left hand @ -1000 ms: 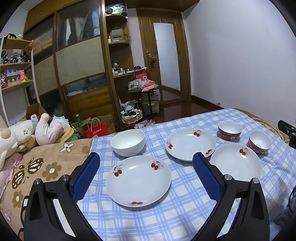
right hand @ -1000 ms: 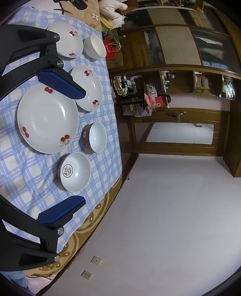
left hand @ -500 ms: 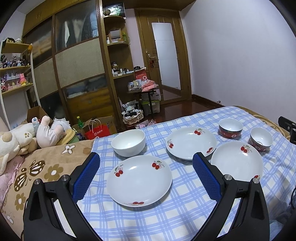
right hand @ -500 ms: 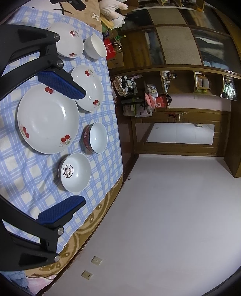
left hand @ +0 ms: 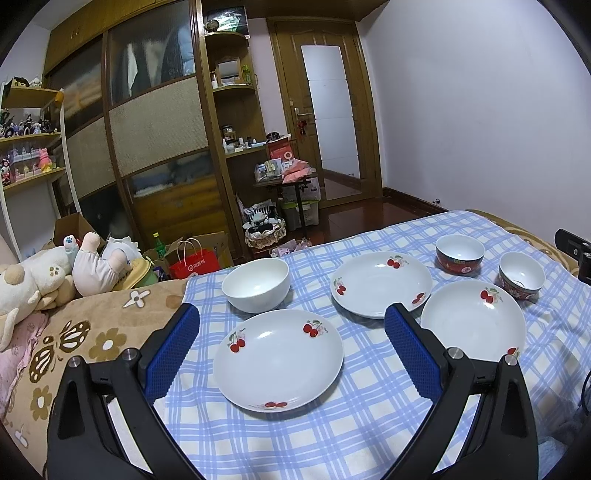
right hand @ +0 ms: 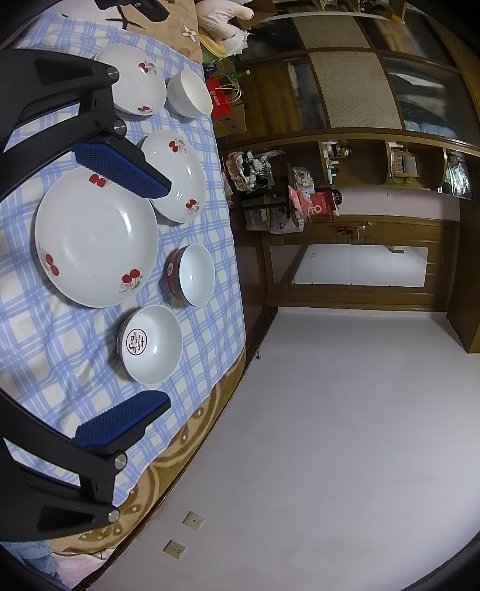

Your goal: Organize plates and bowls

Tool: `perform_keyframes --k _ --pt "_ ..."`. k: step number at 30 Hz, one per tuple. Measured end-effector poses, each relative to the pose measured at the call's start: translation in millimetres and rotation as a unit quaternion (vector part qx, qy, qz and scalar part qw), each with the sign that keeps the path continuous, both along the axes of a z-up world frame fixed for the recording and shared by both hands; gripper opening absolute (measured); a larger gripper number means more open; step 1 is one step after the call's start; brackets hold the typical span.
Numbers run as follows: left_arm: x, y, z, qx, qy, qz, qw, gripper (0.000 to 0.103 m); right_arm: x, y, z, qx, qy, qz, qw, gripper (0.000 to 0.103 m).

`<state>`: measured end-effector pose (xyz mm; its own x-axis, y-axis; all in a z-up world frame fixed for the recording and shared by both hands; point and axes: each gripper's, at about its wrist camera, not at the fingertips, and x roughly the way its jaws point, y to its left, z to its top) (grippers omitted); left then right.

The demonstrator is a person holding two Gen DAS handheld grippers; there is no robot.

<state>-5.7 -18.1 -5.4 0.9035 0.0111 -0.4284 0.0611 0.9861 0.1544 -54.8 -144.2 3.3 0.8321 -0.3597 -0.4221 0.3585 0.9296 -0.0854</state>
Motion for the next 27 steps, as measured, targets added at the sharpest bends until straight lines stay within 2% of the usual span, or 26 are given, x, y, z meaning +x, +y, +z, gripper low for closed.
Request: perform_keyframes --k 11,17,23,27 --pt "0 1 -1 -0.003 0.005 -0.003 1.0 0.099 1 1 -2 -0.001 0.004 -0.013 1.0 0.103" --pt "10 -5 5 -0.016 0.012 -0.015 0.9997 0.099 3 -12 2 0.017 0.003 -0.035 0.999 0.103" --pt "24 -25 17 -0.014 0.018 -0.041 0.9989 0.099 6 -35 6 0.055 0.003 -0.051 0.997 0.103" --pt "36 -40 27 -0.017 0.031 -0.065 0.9973 0.099 19 -48 4 0.073 0.022 -0.055 0.996 0.103"
